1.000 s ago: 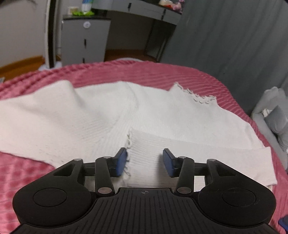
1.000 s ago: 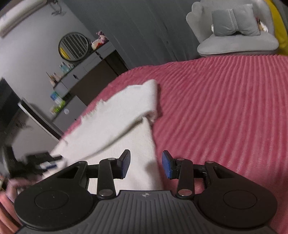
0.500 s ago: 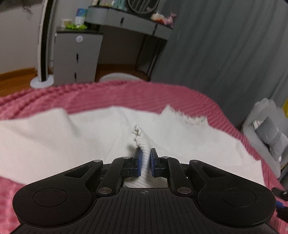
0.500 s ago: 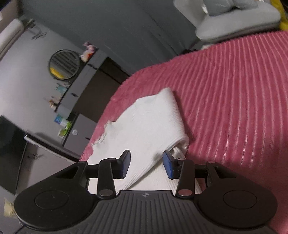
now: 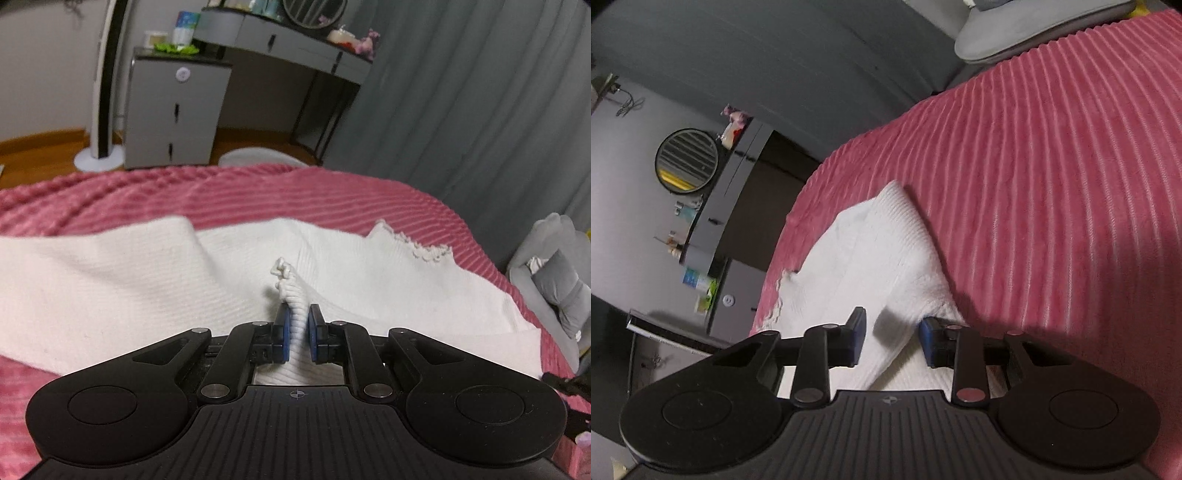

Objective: Fold small clothes
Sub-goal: 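Fold the held sleeve over the sweater body with the left tool and release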

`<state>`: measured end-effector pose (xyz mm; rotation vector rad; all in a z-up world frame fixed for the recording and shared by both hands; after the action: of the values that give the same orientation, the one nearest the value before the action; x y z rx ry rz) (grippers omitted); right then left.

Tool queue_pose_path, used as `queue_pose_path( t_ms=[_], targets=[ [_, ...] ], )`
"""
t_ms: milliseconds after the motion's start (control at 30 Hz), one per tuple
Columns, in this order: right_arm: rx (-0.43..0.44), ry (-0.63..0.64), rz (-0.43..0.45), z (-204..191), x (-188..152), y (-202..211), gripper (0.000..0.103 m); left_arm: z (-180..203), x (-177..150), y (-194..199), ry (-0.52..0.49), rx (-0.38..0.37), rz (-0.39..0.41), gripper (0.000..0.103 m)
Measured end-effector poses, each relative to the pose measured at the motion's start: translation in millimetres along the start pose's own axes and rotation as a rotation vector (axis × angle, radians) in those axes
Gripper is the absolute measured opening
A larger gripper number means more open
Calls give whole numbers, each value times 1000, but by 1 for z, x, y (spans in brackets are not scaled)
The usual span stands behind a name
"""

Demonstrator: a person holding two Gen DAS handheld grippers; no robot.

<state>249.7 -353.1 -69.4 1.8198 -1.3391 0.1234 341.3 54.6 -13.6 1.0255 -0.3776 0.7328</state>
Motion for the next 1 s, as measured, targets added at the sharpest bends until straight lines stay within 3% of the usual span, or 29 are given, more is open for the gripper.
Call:
queue_pose_path(
  t_ms=[33, 167, 267, 467, 633, 1000],
  targets=[
    [-25, 22, 4, 0, 0, -1, 8, -1, -1, 0, 7, -6, -10, 12],
    [-54, 47, 55, 5, 4, 2, 7, -2, -3, -2, 11, -37, -26, 13],
    [-78, 47, 49, 14, 3, -2, 5, -5, -7, -13, -21, 14, -47, 12],
    [-97, 233, -14, 0, -2, 8, 10, -17, -6, -5, 4, 7, -49, 18],
    [-153, 376, 66, -18, -4, 42, 18, -21, -5, 0, 62, -20, -73, 18],
    [-124, 535, 48, -57, -9, 14, 17, -19, -14, -4, 46, -41, -86, 12]
  ],
)
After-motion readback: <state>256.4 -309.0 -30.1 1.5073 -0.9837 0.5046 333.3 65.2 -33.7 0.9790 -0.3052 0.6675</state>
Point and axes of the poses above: each gripper's, at about its wrist camera, not at the fingertips, and y roughly against the way its jaws point, z to its right, x to its top, the point moved 2 cm from there along -y, roughly the way its jaws point, and after that the axes turned 14 degrees about y, right-handed, at the moved point
